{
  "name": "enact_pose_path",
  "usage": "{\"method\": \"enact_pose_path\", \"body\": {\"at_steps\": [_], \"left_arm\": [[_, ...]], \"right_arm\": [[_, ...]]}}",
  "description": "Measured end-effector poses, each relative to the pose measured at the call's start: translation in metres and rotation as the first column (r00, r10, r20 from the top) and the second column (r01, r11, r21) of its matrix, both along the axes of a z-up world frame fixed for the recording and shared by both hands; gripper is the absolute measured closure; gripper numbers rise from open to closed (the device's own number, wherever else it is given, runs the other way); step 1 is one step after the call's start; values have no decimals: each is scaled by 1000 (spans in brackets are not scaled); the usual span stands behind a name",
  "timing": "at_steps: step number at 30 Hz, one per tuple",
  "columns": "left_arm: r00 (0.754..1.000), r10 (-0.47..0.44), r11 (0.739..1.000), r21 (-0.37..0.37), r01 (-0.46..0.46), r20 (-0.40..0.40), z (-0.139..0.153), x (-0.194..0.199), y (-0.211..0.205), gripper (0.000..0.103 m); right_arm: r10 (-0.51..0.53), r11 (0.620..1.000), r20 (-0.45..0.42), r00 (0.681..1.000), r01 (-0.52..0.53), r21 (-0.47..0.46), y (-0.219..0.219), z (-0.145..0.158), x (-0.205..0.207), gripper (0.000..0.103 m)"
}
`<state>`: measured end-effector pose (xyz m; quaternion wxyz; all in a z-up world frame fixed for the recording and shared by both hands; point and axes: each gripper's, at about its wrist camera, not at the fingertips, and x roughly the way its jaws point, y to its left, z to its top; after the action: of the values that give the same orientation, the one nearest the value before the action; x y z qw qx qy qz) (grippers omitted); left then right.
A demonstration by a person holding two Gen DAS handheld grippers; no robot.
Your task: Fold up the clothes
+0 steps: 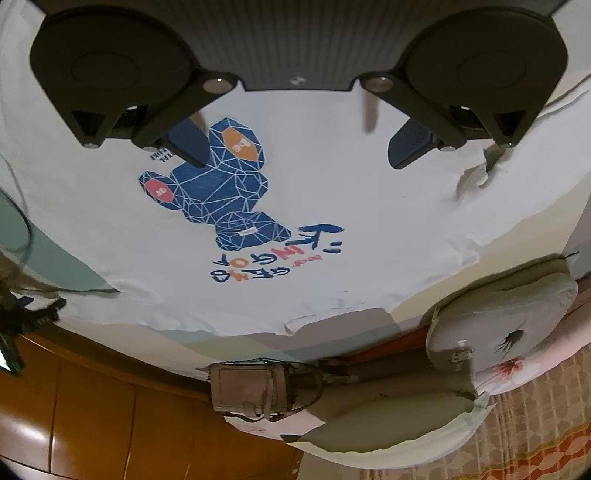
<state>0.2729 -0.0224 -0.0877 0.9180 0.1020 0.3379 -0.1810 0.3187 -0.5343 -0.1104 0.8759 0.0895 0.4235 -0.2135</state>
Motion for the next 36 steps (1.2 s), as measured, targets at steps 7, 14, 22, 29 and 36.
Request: {"method": "enact_pose_path", "body": {"at_steps": [7, 14, 22, 29, 36], "left_arm": [[1000, 0, 1000, 2, 0, -4, -1, 2, -2, 1], [1000, -15, 1000, 19, 15, -11, -5, 2, -7, 1], [1000, -17, 1000, 5, 17, -8, -4, 1, -7, 1], [1000, -11, 1000, 18, 11, -9, -6, 2, -8, 1], [1000, -6, 1000, 29, 7, -27, -14, 6, -10, 1]], "right_arm": [[-75, 996, 53, 996, 72, 48, -36, 23, -20, 0], [76, 994, 20, 997, -74, -79, -22, -3, -35, 0], [81, 996, 56, 995, -79, -47, -28, 16, -54, 0], [48, 993, 98, 994, -58, 102, -41, 21, -9, 0], [-63, 995, 54, 997, 59, 80, -86, -2, 7, 0]]}}
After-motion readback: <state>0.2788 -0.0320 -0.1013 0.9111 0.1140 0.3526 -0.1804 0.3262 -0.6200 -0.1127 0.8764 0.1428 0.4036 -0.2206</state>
